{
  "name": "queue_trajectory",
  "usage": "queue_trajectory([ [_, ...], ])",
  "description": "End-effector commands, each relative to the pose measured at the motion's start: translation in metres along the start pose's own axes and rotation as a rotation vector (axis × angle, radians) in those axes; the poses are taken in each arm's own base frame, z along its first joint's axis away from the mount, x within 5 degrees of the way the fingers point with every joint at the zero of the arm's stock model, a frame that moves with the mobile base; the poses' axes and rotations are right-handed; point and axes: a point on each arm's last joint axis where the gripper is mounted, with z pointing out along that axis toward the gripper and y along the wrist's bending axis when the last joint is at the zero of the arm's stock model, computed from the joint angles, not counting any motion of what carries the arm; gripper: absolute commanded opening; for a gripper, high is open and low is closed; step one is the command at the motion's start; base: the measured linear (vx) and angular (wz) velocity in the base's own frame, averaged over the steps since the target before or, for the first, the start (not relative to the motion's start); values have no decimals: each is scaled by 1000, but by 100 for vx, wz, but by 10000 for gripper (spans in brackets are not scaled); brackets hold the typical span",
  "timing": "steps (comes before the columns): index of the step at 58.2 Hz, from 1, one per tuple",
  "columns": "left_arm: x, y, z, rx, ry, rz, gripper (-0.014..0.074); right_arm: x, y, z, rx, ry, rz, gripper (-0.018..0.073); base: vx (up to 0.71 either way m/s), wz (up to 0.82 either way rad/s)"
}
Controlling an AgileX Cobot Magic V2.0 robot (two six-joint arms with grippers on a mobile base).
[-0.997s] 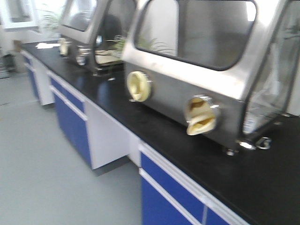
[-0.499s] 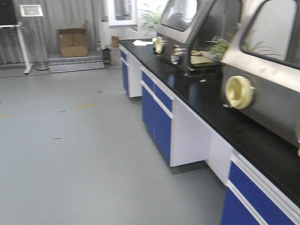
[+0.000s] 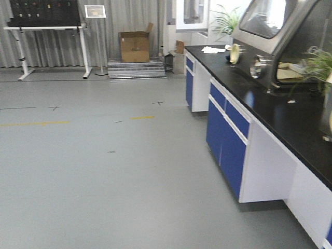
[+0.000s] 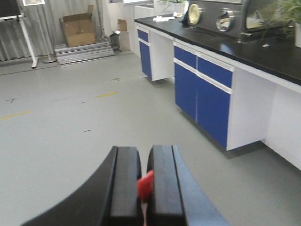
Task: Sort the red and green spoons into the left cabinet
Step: 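Drive the base away from the bench holding both spoons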
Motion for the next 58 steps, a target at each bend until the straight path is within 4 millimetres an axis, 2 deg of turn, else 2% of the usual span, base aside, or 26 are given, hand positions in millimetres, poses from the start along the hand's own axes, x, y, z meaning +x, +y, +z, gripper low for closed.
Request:
queue_trajectory([
  [1, -15, 2, -2, -25, -90, -12, -3, -16, -2, -5, 18, -106, -7, -3, 29, 28],
  [23, -15, 2, -2, -25, -90, -12, -3, -16, -2, -5, 18, -106, -7, -3, 38, 26],
  [58, -15, 2, -2, -25, -90, -12, -3, -16, -2, -5, 18, -106, -7, -3, 50, 23],
])
